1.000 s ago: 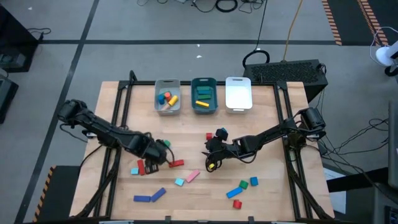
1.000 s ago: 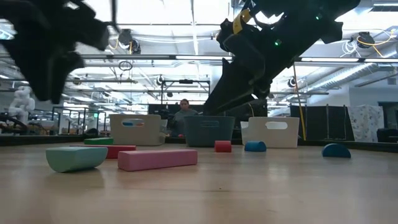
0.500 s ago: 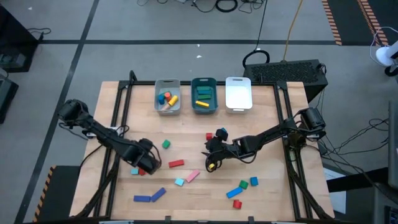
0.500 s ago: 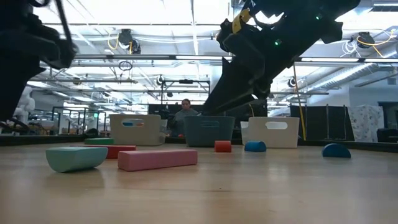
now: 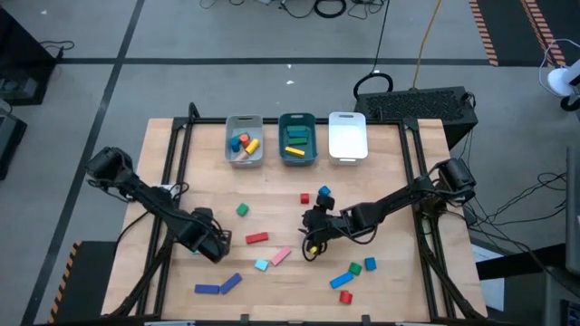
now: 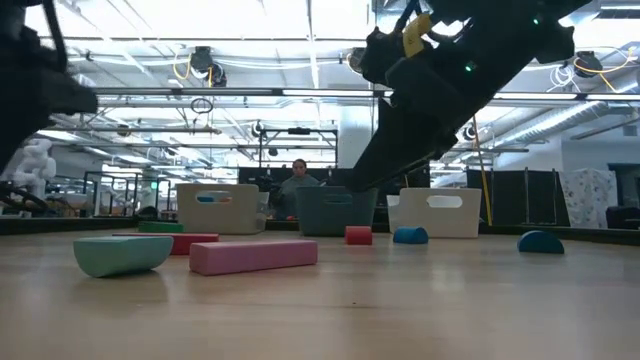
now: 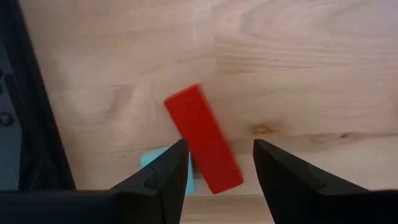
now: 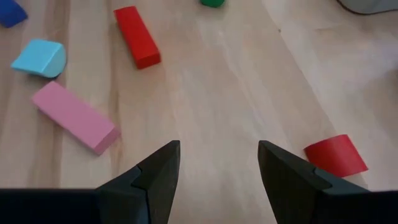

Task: Sort blocks by size
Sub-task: Put the left red rectangle block into the blue bin

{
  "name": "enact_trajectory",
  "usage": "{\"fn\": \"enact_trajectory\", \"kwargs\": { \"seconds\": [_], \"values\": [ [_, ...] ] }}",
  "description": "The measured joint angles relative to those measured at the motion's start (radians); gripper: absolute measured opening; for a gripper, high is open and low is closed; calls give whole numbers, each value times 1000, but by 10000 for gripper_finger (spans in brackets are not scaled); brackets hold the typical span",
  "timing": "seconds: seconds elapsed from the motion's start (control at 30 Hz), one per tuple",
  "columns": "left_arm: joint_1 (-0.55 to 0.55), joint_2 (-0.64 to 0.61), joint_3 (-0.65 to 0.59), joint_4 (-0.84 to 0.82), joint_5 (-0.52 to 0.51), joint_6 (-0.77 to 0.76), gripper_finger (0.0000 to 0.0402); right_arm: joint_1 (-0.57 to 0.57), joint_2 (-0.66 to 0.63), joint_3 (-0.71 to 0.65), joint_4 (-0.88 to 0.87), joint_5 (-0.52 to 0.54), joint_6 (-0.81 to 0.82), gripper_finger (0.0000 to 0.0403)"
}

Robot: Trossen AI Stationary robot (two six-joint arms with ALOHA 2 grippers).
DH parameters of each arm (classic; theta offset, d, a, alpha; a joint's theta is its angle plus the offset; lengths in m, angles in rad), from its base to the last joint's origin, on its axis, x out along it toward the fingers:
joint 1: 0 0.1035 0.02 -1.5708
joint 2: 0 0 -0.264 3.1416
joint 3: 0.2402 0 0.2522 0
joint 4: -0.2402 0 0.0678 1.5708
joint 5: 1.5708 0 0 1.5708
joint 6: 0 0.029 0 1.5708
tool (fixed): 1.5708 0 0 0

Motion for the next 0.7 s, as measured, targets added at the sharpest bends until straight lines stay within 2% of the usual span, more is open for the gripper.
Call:
{"fn": "enact_trajectory", "kwargs": {
  "seconds": [0.2, 0.37, 0.53, 0.7],
  "values": [
    [-24, 28, 0, -9, 7, -49, 190, 15, 0, 0, 1, -1, -7, 201],
    [-22, 44, -16, 0, 5, -83, 226, 14, 0, 0, 1, 0, -25, 201],
    [-22, 45, -102, 115, 25, -119, 258, 14, 0, 0, 1, -1, -29, 201],
    [-23, 40, -142, 172, 16, -124, 258, 14, 0, 0, 3, -1, -29, 201]
  ]
}}
